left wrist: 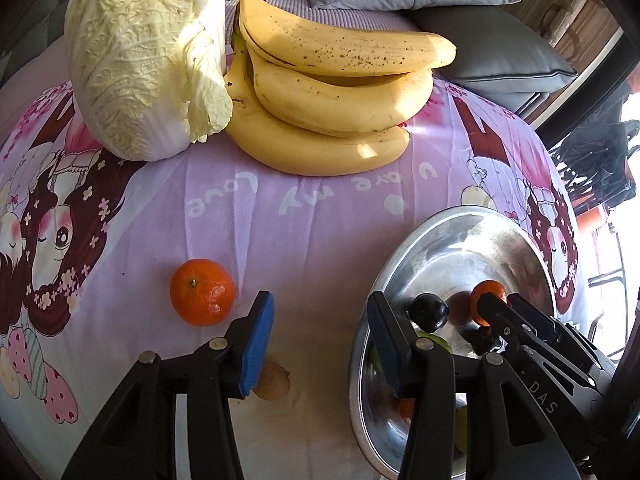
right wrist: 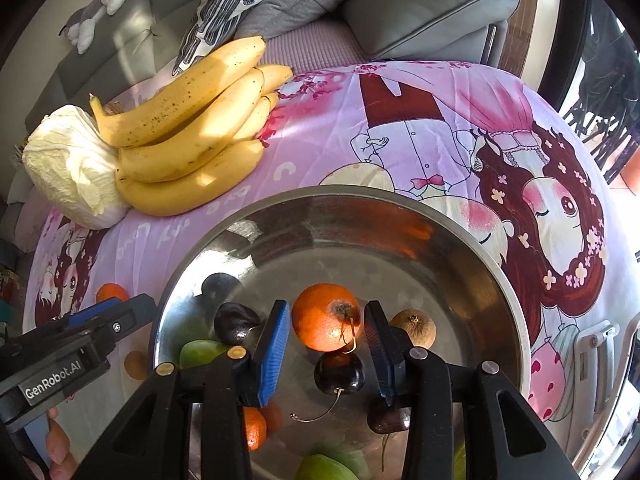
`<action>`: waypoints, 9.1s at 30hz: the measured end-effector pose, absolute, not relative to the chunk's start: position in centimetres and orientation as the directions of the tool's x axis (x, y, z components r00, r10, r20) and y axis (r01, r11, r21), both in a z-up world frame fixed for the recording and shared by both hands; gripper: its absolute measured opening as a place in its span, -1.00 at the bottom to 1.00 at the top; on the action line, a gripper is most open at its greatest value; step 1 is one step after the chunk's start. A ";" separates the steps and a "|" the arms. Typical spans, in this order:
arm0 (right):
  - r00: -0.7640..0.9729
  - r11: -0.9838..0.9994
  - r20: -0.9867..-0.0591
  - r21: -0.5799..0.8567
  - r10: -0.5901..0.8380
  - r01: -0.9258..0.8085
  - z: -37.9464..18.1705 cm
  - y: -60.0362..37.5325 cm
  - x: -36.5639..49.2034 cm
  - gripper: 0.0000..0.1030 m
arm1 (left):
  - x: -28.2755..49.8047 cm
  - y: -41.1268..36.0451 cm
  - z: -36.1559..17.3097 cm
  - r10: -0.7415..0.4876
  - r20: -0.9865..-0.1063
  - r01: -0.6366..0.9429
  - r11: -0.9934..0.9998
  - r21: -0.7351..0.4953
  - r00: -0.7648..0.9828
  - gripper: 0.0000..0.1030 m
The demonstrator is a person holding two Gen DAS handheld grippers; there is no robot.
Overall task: Organize fruits
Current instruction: 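Open the left tool to drop the black fruit into the bowl while the right tool releases the tangerine, then move both open tools from the bowl toward the last tangerine and small brown fruit, then grasp the small brown fruit with the right tool while the left tool grasps the tangerine, then carry the tangerine over the bowl with the left tool while the right tool carries the brown fruit, then open the left tool to drop the tangerine into the bowl while the right tool releases the brown fruit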
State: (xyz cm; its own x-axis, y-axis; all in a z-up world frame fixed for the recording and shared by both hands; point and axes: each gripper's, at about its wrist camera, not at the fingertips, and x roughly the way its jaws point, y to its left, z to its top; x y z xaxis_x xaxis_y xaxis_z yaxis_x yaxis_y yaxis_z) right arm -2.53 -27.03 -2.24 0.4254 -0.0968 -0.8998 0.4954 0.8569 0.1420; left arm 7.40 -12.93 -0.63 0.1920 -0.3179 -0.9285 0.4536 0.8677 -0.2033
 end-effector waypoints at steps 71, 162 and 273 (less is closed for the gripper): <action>0.466 0.898 -0.882 0.144 -0.075 0.416 -1.4 -23.9 -2.1 1.00 | 8.5 -8.0 -1.7 -0.222 -0.936 0.335 0.934 -0.124 0.273 0.93; 0.456 1.000 -0.890 -0.004 0.011 -0.031 -3.7 -9.7 2.0 -0.54 | 9.9 0.9 -2.6 -0.168 -0.948 0.187 0.975 -0.120 0.270 0.93; 0.498 0.868 -0.864 0.188 -0.077 0.459 0.4 -24.9 -3.2 -0.56 | 3.1 -11.6 -0.2 -0.481 -0.876 0.550 0.744 -0.380 0.045 -0.24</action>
